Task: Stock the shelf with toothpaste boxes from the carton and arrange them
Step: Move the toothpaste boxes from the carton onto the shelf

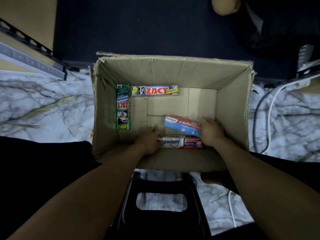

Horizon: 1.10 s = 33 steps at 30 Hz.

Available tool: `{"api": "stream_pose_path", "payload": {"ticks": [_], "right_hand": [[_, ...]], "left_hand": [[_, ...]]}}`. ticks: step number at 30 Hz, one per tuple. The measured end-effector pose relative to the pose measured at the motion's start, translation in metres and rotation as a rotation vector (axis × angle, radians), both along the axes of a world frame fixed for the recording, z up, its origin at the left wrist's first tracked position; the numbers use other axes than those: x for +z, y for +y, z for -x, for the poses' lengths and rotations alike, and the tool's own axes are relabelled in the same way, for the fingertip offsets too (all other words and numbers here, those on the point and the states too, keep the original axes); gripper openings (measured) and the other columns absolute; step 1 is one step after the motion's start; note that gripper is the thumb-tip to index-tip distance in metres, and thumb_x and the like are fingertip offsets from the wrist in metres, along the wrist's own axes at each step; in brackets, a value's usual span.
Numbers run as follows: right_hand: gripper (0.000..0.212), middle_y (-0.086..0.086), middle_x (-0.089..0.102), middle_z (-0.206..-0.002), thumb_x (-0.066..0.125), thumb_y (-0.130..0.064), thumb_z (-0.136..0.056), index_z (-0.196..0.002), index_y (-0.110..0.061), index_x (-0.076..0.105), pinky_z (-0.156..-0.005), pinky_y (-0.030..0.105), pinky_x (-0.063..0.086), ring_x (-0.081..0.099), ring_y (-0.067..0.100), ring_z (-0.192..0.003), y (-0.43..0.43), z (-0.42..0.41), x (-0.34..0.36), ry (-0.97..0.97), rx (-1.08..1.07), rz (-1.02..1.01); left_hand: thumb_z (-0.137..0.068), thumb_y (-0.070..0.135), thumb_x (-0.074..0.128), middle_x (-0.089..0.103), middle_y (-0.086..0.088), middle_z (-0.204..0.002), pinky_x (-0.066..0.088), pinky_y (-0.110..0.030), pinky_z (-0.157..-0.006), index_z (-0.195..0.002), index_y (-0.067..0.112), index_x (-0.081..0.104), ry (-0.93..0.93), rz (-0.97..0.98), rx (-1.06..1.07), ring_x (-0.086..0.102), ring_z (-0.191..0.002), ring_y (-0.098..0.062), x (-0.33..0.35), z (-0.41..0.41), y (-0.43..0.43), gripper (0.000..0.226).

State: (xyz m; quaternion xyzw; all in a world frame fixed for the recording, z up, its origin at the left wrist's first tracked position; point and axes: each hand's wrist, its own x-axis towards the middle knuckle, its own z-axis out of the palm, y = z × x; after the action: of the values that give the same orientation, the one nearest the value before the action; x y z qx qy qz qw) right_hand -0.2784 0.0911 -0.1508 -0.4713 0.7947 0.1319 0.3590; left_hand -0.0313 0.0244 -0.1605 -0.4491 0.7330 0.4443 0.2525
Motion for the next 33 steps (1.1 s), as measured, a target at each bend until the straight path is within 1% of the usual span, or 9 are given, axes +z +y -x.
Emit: {"api": "stream_pose_path", "payload": {"ticks": [4, 8, 13, 18, 20, 23, 25, 29, 33], "right_hand": [[0.025, 0.015, 0.058, -0.123, 0.056, -0.025, -0.094, -0.116, -0.015, 0.047, -0.086, 0.036, 0.045, 0.056, 0.034, -0.109, 0.000, 0.000, 0.004, -0.075, -0.045, 0.004], [0.024, 0.007, 0.057, -0.125, 0.061, -0.032, -0.090, -0.111, -0.026, 0.048, -0.095, 0.042, 0.044, 0.050, 0.028, -0.114, -0.001, 0.006, 0.005, -0.076, 0.000, 0.030], [0.046, 0.004, 0.045, -0.139, 0.053, -0.040, -0.093, -0.137, -0.032, 0.043, -0.108, 0.048, 0.032, 0.037, 0.028, -0.129, -0.004, 0.010, 0.005, -0.102, 0.135, -0.073], [0.041, 0.006, 0.046, -0.136, 0.053, -0.044, -0.093, -0.131, -0.032, 0.047, -0.106, 0.046, 0.034, 0.041, 0.027, -0.127, -0.005, 0.010, 0.004, -0.173, 0.064, -0.092], [0.036, 0.007, 0.051, -0.134, 0.053, -0.038, -0.095, -0.129, -0.025, 0.049, -0.098, 0.036, 0.040, 0.048, 0.026, -0.121, -0.002, 0.006, 0.004, -0.255, -0.021, -0.058], [0.035, 0.006, 0.058, -0.131, 0.051, -0.036, -0.098, -0.130, -0.023, 0.049, -0.084, 0.029, 0.043, 0.056, 0.025, -0.111, 0.000, 0.004, 0.007, -0.306, -0.087, -0.032], [0.040, 0.005, 0.057, -0.135, 0.051, -0.037, -0.098, -0.136, -0.023, 0.047, -0.084, 0.027, 0.041, 0.057, 0.025, -0.113, 0.000, 0.003, 0.011, -0.325, -0.089, -0.023], [0.050, 0.003, 0.051, -0.143, 0.051, -0.035, -0.100, -0.147, -0.025, 0.040, -0.095, 0.027, 0.042, 0.053, 0.021, -0.121, 0.005, -0.004, 0.023, -0.403, -0.128, -0.017], [0.055, 0.000, 0.050, -0.145, 0.053, -0.035, -0.099, -0.150, -0.029, 0.036, -0.102, 0.032, 0.045, 0.054, 0.020, -0.122, 0.007, -0.015, 0.039, -0.467, -0.127, -0.034]], "left_hand": [[-0.094, 0.029, 0.065, 0.057, -0.011, -0.131, 0.045, -0.032, -0.086, -0.121, 0.015, 0.055, 0.018, -0.044, 0.063, 0.056, -0.113, -0.026, 0.001, 0.002, 0.000, 0.032], [-0.092, 0.027, 0.067, 0.055, -0.008, -0.126, 0.042, -0.023, -0.068, -0.109, 0.018, 0.050, 0.034, -0.042, 0.102, 0.054, -0.100, -0.017, 0.005, 0.002, -0.004, 0.026], [-0.080, 0.038, 0.079, 0.060, -0.004, -0.121, 0.053, -0.035, -0.082, -0.107, 0.021, 0.057, 0.069, -0.074, 0.194, 0.060, -0.100, -0.018, 0.010, 0.004, -0.009, 0.038], [-0.081, 0.028, 0.081, 0.063, -0.001, -0.116, 0.058, -0.035, -0.083, -0.105, 0.019, 0.058, 0.124, -0.182, 0.345, 0.064, -0.099, -0.017, 0.014, 0.001, -0.004, 0.034], [-0.083, 0.025, 0.079, 0.064, 0.000, -0.119, 0.058, -0.035, -0.085, -0.110, 0.019, 0.058, 0.150, -0.238, 0.389, 0.064, -0.102, -0.017, 0.013, -0.002, -0.002, 0.035], [-0.085, 0.020, 0.077, 0.057, 0.001, -0.138, 0.053, -0.038, -0.099, -0.134, 0.024, 0.057, 0.216, -0.252, 0.358, 0.060, -0.117, -0.017, 0.018, -0.004, -0.003, 0.053], [-0.086, 0.024, 0.076, 0.047, 0.003, -0.150, 0.046, -0.037, -0.107, -0.143, 0.024, 0.052, 0.205, -0.237, 0.314, 0.054, -0.127, -0.018, 0.021, -0.004, -0.003, 0.062], [-0.088, 0.036, 0.074, 0.050, 0.003, -0.149, 0.042, -0.036, -0.111, -0.137, 0.030, 0.058, 0.144, -0.221, 0.242, 0.051, -0.131, -0.019, 0.027, -0.007, -0.001, 0.052], [-0.085, 0.039, 0.076, 0.055, 0.003, -0.144, 0.040, -0.025, -0.107, -0.139, 0.028, 0.057, 0.118, -0.175, 0.175, 0.053, -0.128, -0.017, 0.048, -0.007, -0.004, 0.058]]}}
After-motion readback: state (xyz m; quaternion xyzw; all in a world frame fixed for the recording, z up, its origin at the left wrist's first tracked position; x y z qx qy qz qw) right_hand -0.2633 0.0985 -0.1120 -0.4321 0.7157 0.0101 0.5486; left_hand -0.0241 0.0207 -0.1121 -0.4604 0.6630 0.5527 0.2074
